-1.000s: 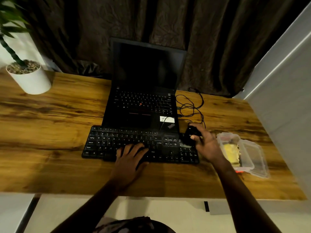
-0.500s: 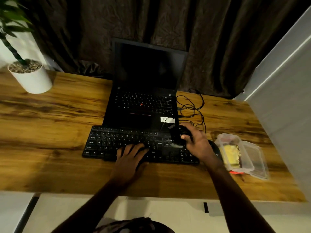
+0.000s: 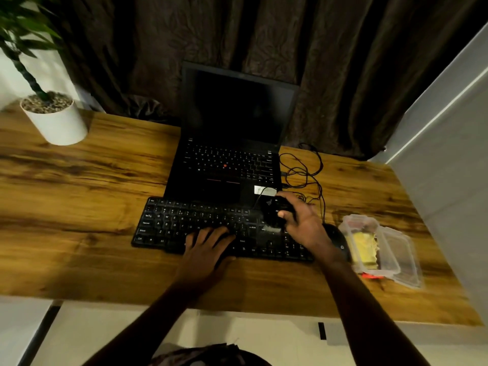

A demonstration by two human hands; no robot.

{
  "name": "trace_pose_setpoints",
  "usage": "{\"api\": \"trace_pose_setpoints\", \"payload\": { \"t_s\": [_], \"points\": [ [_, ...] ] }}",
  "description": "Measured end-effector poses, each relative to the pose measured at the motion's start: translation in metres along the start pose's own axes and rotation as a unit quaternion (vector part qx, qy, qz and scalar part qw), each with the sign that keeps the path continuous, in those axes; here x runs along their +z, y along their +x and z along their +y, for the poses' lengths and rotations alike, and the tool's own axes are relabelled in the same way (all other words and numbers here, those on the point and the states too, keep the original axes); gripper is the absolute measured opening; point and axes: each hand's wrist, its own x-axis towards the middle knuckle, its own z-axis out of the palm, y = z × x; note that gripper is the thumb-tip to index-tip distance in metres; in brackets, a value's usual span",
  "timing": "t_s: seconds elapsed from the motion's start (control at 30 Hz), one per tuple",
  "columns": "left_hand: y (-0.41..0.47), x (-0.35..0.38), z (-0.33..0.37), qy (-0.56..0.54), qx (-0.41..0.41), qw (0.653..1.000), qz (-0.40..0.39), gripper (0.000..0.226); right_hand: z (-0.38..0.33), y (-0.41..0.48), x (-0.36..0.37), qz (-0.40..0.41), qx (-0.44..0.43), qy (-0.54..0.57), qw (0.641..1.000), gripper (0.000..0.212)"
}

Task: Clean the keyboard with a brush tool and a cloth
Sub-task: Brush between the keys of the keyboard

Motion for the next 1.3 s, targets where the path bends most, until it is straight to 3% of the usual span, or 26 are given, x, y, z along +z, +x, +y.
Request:
{"api": "trace_pose_setpoints", "payload": {
  "t_s": [0.1,0.37,0.6,0.9,1.03,1.3],
  "points": [
    [0.000,-0.001,0.001,-0.002,-0.001,1.000,0.010,0.050,0.007,0.001,-0.006,0.008,0.023,-0.032,0.999,0.056],
    [0.000,0.003,-0.001,0.008,0.004,1.000,0.002,0.050,-0.012,0.011,0.008,-0.024,-0.020,0.001,1.000,0.054],
    [0.000,0.001,0.000,0.001,0.001,1.000,0.002,0.049,0.025,0.007,-0.013,-0.001,-0.004,-0.046,0.999,0.056],
    [0.000,0.002,-0.001,0.000,0.000,1.000,0.007,0.049,0.010,0.006,-0.007,-0.028,-0.018,-0.021,0.999,0.057],
    [0.000,0.004,-0.002,0.001,0.002,1.000,0.009,0.048,0.028,-0.004,-0.032,-0.005,0.021,-0.024,0.999,0.053],
    [0.000,0.004,-0.003,0.011,0.000,1.000,0.001,0.051,0.014,-0.001,-0.013,0.008,-0.002,0.032,0.999,0.047]
  ]
}}
